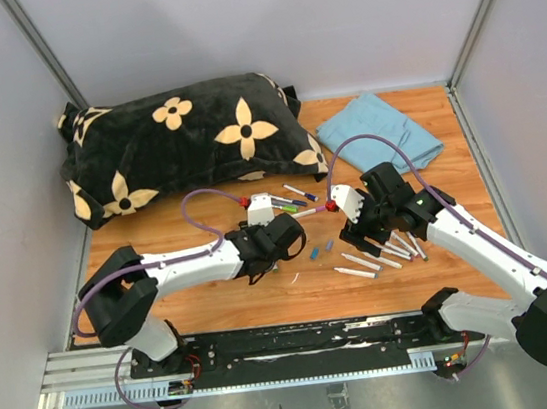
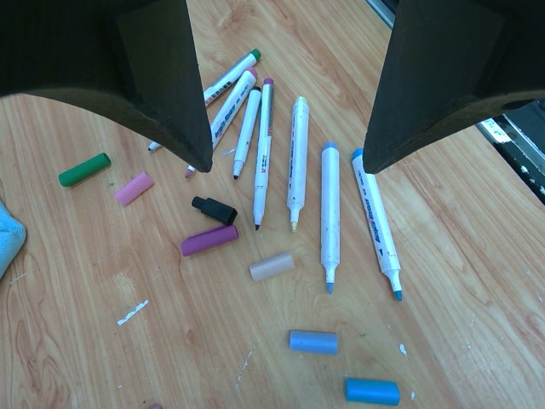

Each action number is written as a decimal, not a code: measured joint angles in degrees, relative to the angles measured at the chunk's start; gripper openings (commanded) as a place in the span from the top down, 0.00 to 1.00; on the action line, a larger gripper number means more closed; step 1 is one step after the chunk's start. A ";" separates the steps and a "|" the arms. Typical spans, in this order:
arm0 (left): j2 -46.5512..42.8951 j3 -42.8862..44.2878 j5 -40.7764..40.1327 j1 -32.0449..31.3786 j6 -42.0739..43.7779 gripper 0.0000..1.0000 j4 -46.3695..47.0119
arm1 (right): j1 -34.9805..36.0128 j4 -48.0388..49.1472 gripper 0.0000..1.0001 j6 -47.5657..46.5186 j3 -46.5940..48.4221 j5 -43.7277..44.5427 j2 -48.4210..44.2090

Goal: Open the pen caps
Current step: Pick up the pen from the center of the board.

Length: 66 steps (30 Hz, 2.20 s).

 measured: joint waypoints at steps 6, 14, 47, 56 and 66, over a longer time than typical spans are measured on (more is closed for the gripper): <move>3.74 1.46 0.26 0.70 0.96 0.59 -0.72 | 0.00 0.00 0.27 0.00 0.00 0.00 0.00; 6.05 1.57 1.77 1.70 1.84 0.60 -0.87 | 0.00 0.00 0.27 0.00 0.00 0.00 0.00; 6.75 -0.07 6.05 3.56 3.37 0.72 3.52 | 0.00 0.02 0.27 0.00 0.00 -0.11 0.00; 6.75 -0.48 6.75 3.61 3.78 0.87 5.05 | 0.00 0.00 0.27 0.00 0.00 -0.96 0.00; 6.05 -1.68 7.43 3.67 4.81 0.99 6.86 | 0.02 -0.04 0.27 0.02 0.00 -3.30 0.04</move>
